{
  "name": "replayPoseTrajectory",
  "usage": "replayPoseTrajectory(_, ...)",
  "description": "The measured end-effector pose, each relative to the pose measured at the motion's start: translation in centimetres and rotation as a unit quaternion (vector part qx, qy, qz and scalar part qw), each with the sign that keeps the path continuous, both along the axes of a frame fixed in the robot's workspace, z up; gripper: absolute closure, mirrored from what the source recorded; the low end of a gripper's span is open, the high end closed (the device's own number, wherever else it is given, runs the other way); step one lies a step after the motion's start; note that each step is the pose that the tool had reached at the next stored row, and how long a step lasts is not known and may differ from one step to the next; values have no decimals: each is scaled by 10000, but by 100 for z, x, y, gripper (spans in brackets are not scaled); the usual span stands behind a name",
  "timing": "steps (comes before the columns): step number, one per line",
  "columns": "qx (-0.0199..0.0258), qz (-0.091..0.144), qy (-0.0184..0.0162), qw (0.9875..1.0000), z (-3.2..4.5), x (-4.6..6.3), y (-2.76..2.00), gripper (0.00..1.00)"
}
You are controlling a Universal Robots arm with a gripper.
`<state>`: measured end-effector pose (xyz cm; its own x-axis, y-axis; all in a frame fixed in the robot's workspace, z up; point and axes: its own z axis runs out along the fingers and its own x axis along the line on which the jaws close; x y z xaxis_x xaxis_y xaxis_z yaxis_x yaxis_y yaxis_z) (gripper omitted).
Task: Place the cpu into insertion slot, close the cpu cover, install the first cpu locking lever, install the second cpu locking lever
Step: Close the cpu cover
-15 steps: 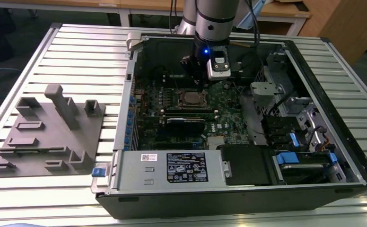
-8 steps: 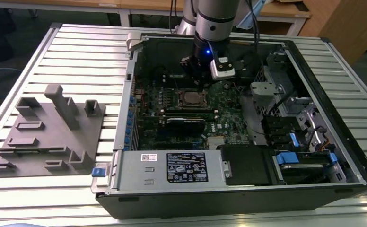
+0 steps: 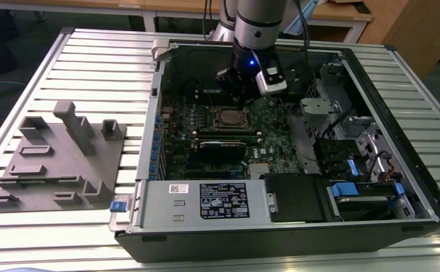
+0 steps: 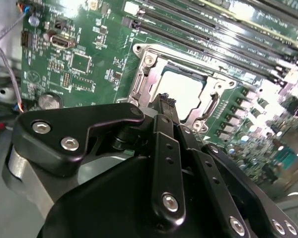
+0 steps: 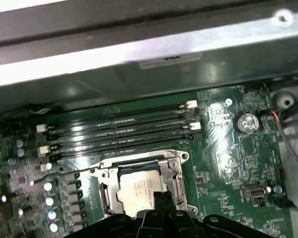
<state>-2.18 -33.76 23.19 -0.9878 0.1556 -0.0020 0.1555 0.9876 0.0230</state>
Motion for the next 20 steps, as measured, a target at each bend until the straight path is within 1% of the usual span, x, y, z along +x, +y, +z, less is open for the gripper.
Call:
replayPoseTrajectory(3,0,249,0,9997,0,0,0,89)
replayPoseTrajectory(6,0,486,0,9988,0,0,0,89)
replayPoseTrajectory(7,0,532,0,9986,0,0,0,89)
replayPoseTrajectory(20,0,552,0,9985,-10,-15,-5,89)
